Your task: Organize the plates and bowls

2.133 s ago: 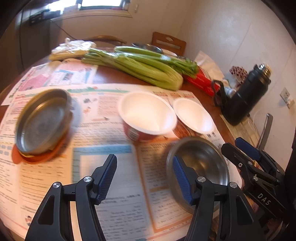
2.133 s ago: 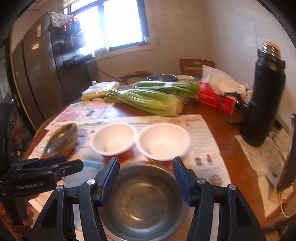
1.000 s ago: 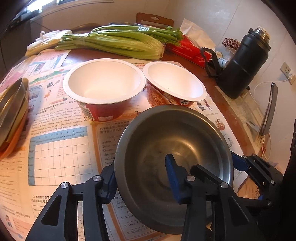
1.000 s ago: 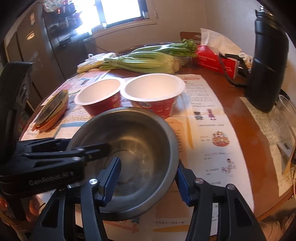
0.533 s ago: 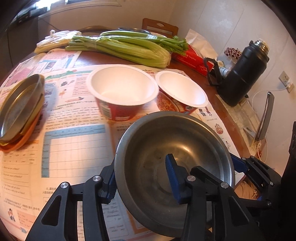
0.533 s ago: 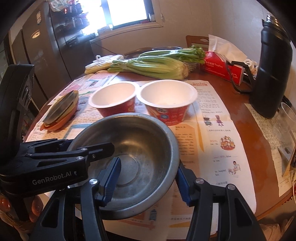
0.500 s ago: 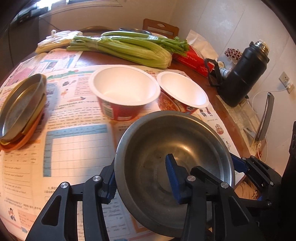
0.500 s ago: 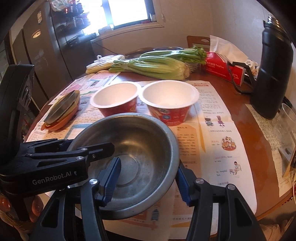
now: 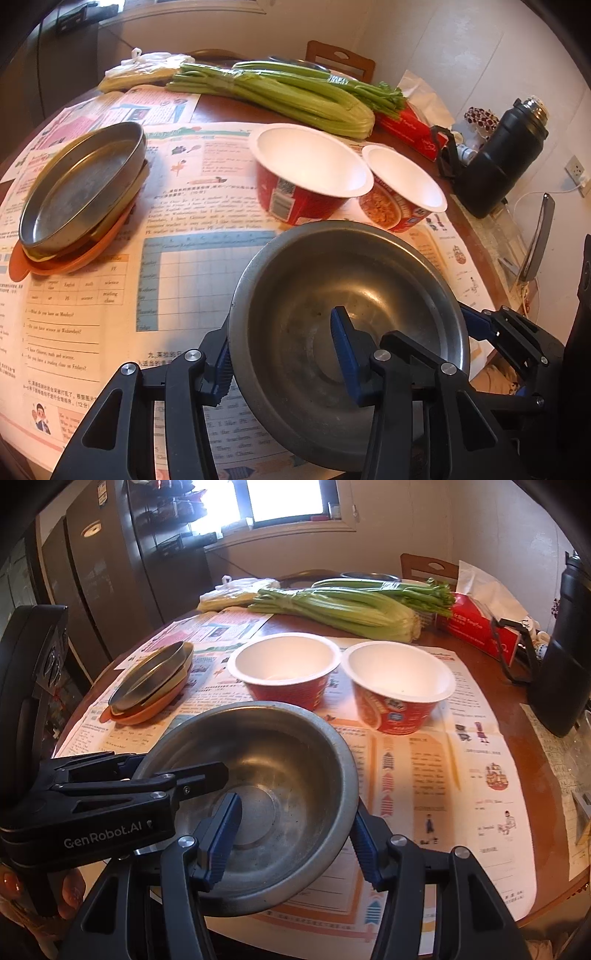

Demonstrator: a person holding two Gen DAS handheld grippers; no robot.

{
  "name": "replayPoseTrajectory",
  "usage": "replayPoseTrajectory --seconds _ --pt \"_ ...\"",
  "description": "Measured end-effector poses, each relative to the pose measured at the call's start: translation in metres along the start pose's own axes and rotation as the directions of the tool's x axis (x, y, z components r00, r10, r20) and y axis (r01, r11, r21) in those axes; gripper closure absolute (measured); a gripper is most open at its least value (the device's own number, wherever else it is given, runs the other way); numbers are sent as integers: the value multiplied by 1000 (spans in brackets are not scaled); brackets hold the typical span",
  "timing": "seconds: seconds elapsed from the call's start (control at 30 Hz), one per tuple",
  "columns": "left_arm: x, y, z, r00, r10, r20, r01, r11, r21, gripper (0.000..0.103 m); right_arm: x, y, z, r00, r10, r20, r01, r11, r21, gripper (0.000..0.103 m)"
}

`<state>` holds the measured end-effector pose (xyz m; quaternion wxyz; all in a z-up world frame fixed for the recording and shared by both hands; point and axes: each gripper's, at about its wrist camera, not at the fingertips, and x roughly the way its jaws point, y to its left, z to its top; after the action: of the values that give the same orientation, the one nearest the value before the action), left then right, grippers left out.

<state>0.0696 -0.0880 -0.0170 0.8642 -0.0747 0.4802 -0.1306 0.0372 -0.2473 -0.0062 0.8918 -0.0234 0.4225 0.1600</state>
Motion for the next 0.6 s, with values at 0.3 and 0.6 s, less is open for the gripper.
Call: replayPoseTrajectory --seconds 0.3,0.6 --pt "5 7 -2 1000 9 -5 -9 1000 1 55 10 9 -2 1000 -6 -24 6 1000 -6 46" --pt "3 11 0 1000 -3 -3 3 1000 -5 53 11 6 -1 1000 3 -26 -2 1000 10 46"
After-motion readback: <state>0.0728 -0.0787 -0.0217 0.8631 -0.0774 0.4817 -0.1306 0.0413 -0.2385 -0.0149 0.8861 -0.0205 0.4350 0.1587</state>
